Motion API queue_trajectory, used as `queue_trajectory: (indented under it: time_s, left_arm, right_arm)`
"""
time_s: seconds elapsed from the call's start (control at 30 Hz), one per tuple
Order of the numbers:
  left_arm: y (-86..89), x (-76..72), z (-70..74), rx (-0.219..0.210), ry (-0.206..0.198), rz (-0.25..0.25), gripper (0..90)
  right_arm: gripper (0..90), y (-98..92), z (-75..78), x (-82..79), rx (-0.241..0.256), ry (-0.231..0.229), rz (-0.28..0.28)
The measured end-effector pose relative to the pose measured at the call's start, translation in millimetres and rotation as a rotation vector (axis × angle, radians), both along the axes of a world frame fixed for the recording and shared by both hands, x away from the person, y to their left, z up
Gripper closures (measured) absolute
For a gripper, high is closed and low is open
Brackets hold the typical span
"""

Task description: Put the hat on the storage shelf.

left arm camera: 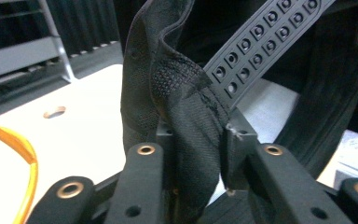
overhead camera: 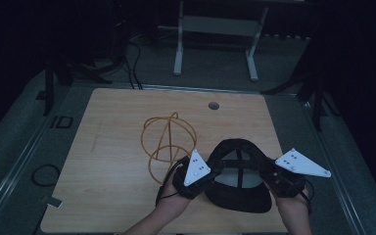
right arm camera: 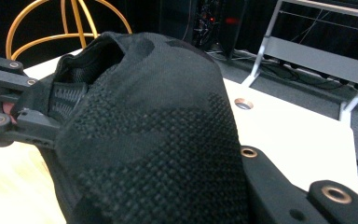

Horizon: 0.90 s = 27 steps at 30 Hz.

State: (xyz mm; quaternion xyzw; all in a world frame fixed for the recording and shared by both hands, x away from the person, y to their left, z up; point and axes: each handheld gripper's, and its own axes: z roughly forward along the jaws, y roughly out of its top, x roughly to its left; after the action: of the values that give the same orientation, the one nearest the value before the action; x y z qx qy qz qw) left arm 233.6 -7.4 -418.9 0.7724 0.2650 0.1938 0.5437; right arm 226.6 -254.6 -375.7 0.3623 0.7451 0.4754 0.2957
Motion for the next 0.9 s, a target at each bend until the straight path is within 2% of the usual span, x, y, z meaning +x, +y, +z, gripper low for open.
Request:
queue_trajectory:
  time_s: [0.07,0.17,0.37,0.4,0.47,0.53,0.57,0.6,0.63,0.67,0.7,0.8,0.9]
  left_arm:
    - [1.4,1.1,2.2,-0.003,-0.006,-0.002,80.5]
    - [2.4,1.7,5.0,-0.007,-0.006,-0.018,83.1]
    - [2.6,3.9,13.6,0.011,-0.03,-0.041,84.2]
    - [2.6,4.7,14.3,0.002,-0.022,-0.046,84.2]
    - [1.7,4.5,15.8,0.019,-0.045,-0.038,84.4]
    - [1.5,4.7,17.4,0.02,-0.05,-0.042,84.7]
    - [1.3,4.5,18.1,0.029,-0.07,-0.032,84.8]
    - [2.1,5.3,19.2,0.028,-0.067,-0.04,84.8]
    - [2.8,5.6,20.3,0.023,-0.072,-0.032,84.8]
    - [3.1,5.9,21.2,0.031,-0.077,-0.033,85.0]
    - [3.6,6.4,22.2,0.033,-0.081,-0.037,85.0]
    - [4.0,6.6,25.1,0.049,-0.096,-0.034,85.1]
    - [4.9,6.4,26.9,0.059,-0.114,-0.032,85.1]
  right_arm:
    - [88.5,0.0,-1.4,-0.5,0.005,0.001,0.0]
    - [88.4,-1.5,-2.2,-2.5,0.008,0.0,0.003]
    - [88.2,-5.8,-3.8,-5.2,0.012,0.001,-0.003]
    - [88.2,-6.4,-4.2,-5.7,0.018,0.001,-0.004]
    - [87.2,-7.5,-4.8,-6.9,0.019,0.001,-0.003]
    - [85.0,-8.8,-5.9,-7.7,0.028,0.002,0.002]
    - [73.1,-11.3,-6.7,-8.6,0.048,0.009,0.024]
    - [73.1,-11.3,-6.7,-8.6,0.048,0.009,0.024]
    - [67.8,-13.1,-7.2,-9.3,0.066,0.008,0.047]
    - [59.2,-17.7,-7.5,-10.4,0.088,0.011,0.037]
    - [59.2,-17.7,-7.5,-10.4,0.088,0.011,0.037]
    - [50.3,-26.4,-7.1,-11.9,0.109,0.029,0.059]
    - [44.0,-34.1,-6.8,-16.2,0.083,0.043,0.101]
